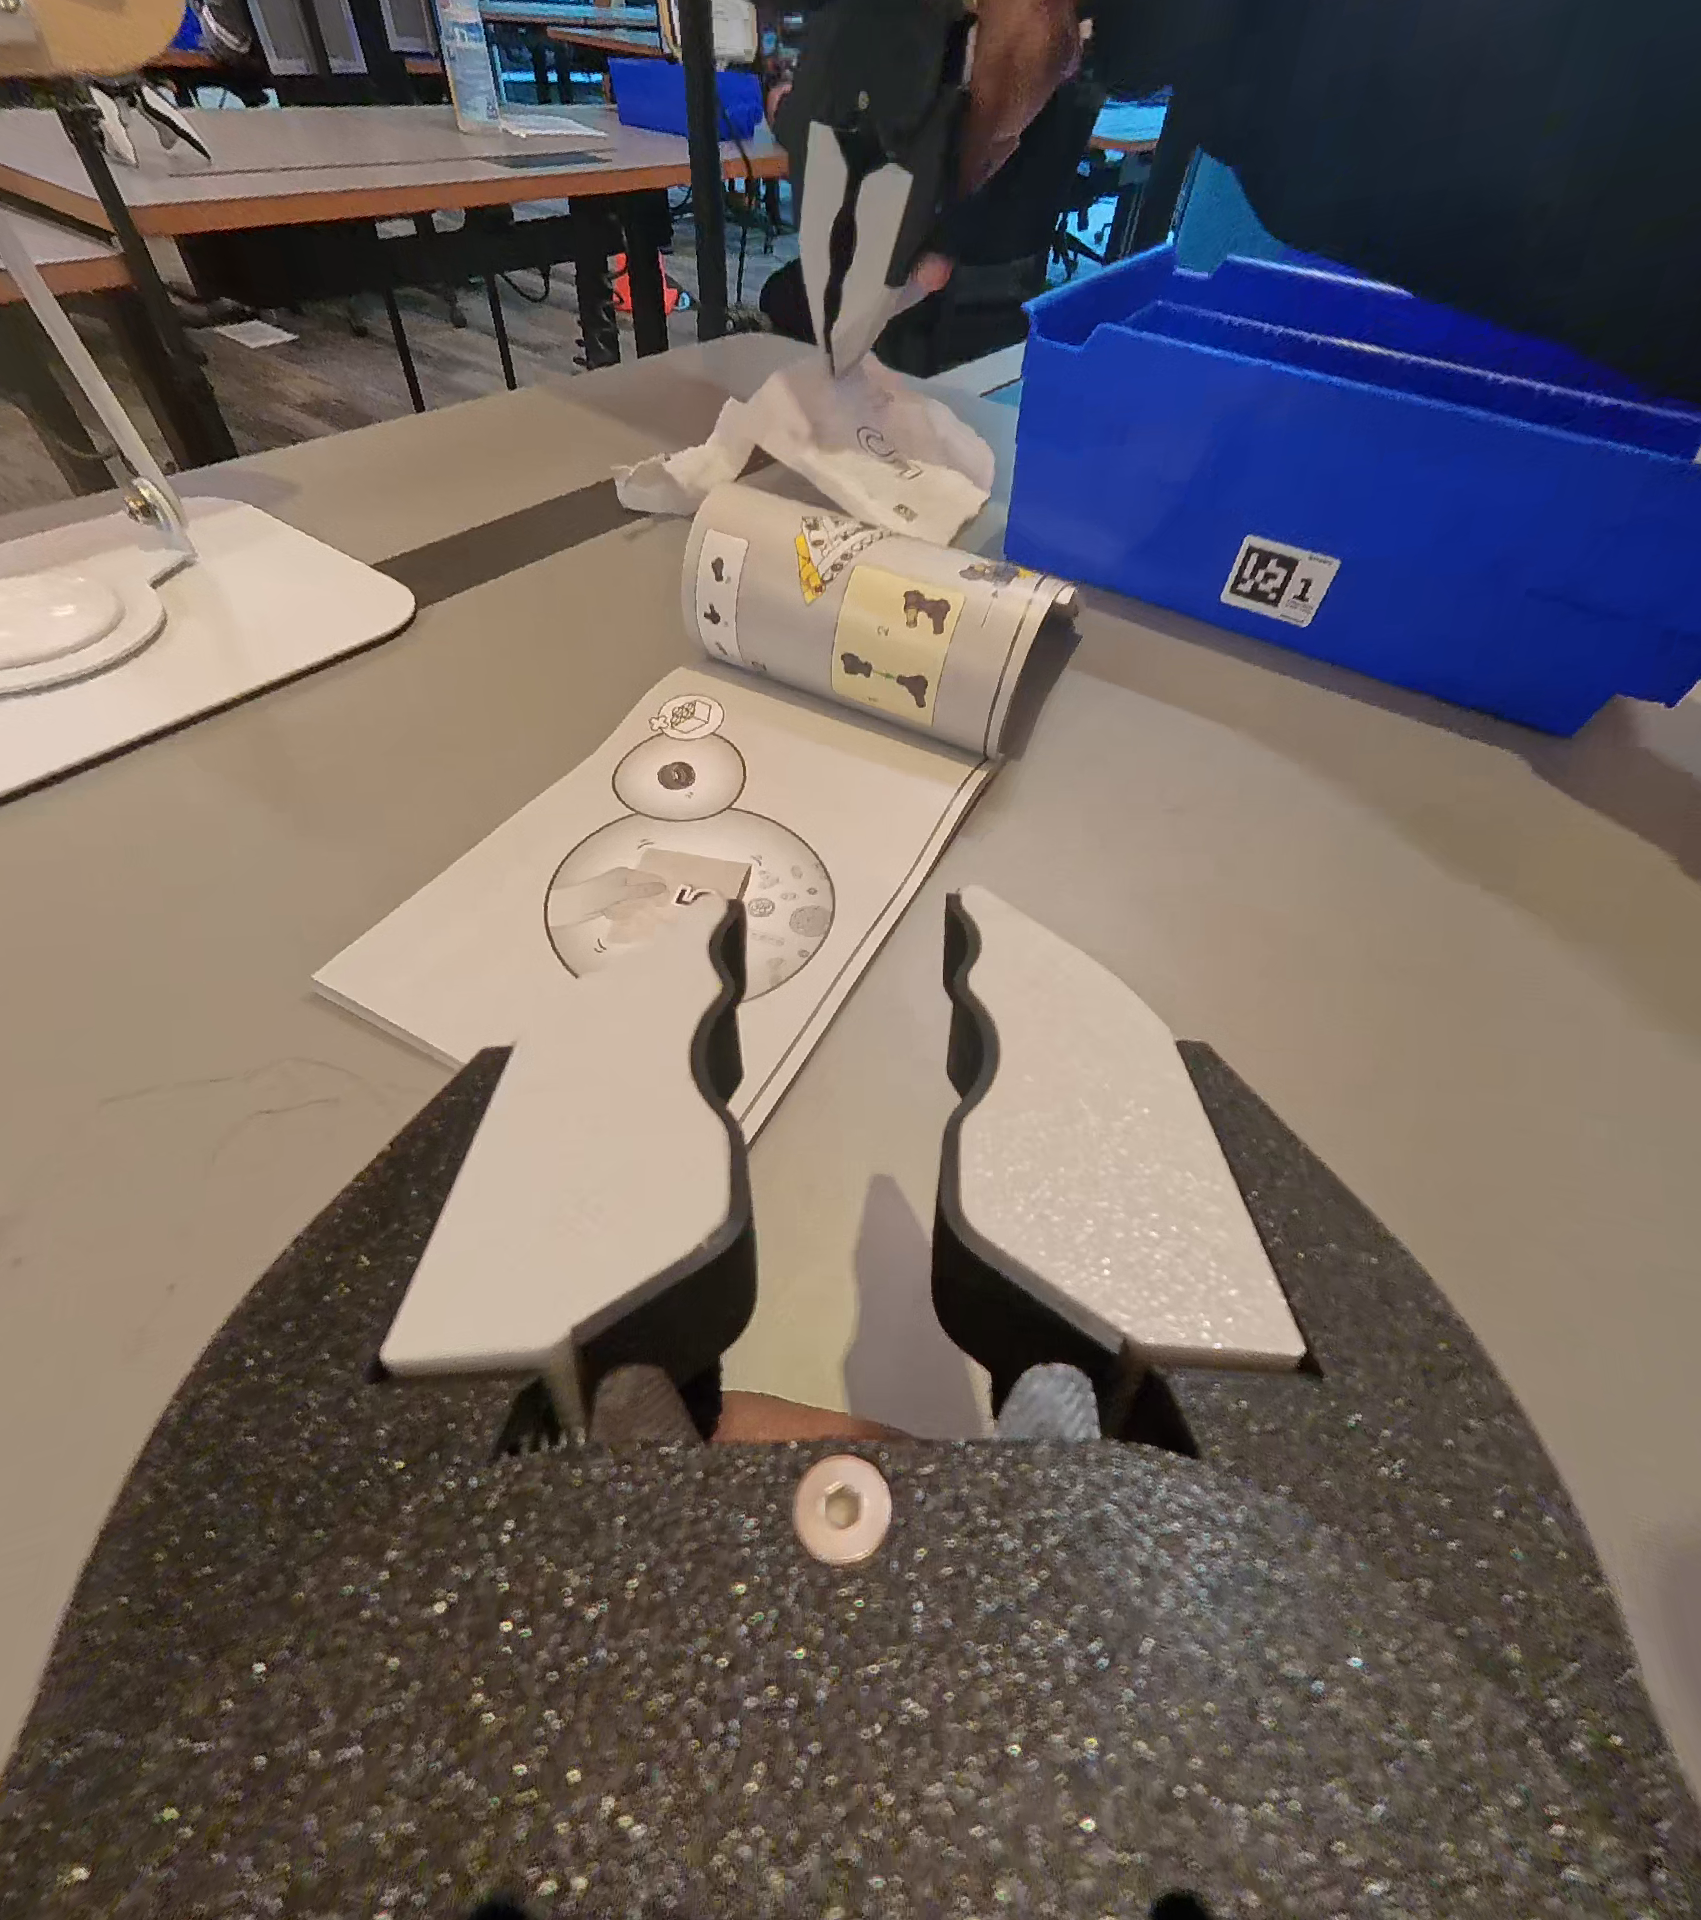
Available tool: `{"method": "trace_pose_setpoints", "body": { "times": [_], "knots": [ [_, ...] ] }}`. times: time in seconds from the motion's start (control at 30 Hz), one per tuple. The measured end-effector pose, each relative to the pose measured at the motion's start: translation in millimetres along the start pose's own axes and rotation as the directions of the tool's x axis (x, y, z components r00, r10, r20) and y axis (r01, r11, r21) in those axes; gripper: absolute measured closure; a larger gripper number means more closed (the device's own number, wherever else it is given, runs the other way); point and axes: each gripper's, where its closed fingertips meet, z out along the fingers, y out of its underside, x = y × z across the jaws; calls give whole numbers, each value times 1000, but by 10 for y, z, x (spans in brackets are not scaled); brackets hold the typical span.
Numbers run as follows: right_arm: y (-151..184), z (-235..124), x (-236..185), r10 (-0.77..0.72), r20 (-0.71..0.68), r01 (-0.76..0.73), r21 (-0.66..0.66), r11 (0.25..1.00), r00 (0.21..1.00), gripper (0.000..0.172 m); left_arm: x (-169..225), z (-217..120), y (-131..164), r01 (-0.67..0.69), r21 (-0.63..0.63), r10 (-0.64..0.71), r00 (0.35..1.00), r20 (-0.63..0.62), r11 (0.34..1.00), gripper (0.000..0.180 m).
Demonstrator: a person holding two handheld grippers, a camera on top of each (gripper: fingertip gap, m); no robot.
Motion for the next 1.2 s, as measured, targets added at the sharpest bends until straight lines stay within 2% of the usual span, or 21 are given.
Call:
{"method": "trace_pose_setpoints", "body": {
  "times": [0.17, 0.27, 0.37, 0.43, 0.57, 0.73, 0.87, 0.93, 1.0, 1.1, 1.13, 1.2],
  "knots": [
    [-71, -625, 91, 72, -164, -59, 87, 994, 984, 171, 57, -69, -169, -31, 69, 30, 999, 12, 997, 143],
    [-223, -1066, 88, 181, -244, -128, 216, 968, 953, 172, 81, -123, -286, -48, 125, 45, 999, 30, 991, 143],
    [-443, -1457, -58, 349, -258, -233, 390, 891, 901, 172, 144, -183, -411, -35, 189, 32, 999, 20, 981, 143],
    [-637, -1674, -236, 498, -200, -330, 538, 776, 844, 172, 204, -217, -494, -9, 228, 10, 1000, -1, 974, 142],
    [-1122, -1910, -927, 663, 52, -460, 760, 458, 747, 172, 313, -253, -619, 97, 277, -87, 995, -47, 956, 137],
    [-1730, -1869, -2112, 660, 321, -488, 869, 80, 679, 172, 639, -385, -793, 288, 376, -246, 956, -158, 881, 129],
    [-2133, -1680, -2990, 582, 490, -505, 850, -152, 649, 171, 1039, -527, -809, 315, 438, -262, 949, -177, 842, 122],
    [-2265, -1621, -3315, 545, 541, -503, 832, -234, 641, 172, 1181, -568, -702, 323, 433, -287, 946, -147, 842, 120],
    [-2342, -1534, -3564, 542, 559, -500, 823, -270, 628, 172, 1333, -637, -615, 362, 433, -321, 932, -167, 825, 122],
    [-2406, -1430, -3853, 534, 581, -502, 810, -304, 614, 172, 1495, -776, -545, 360, 460, -318, 933, -169, 812, 147],
    [-2417, -1402, -3928, 529, 581, -505, 809, -300, 618, 172, 1527, -809, -519, 334, 460, -299, 942, -150, 823, 160],
    [-2415, -1349, -4037, 530, 569, -508, 817, -273, 629, 171, 1540, -852, -463, 271, 443, -258, 962, -91, 854, 174]
  ]
}}
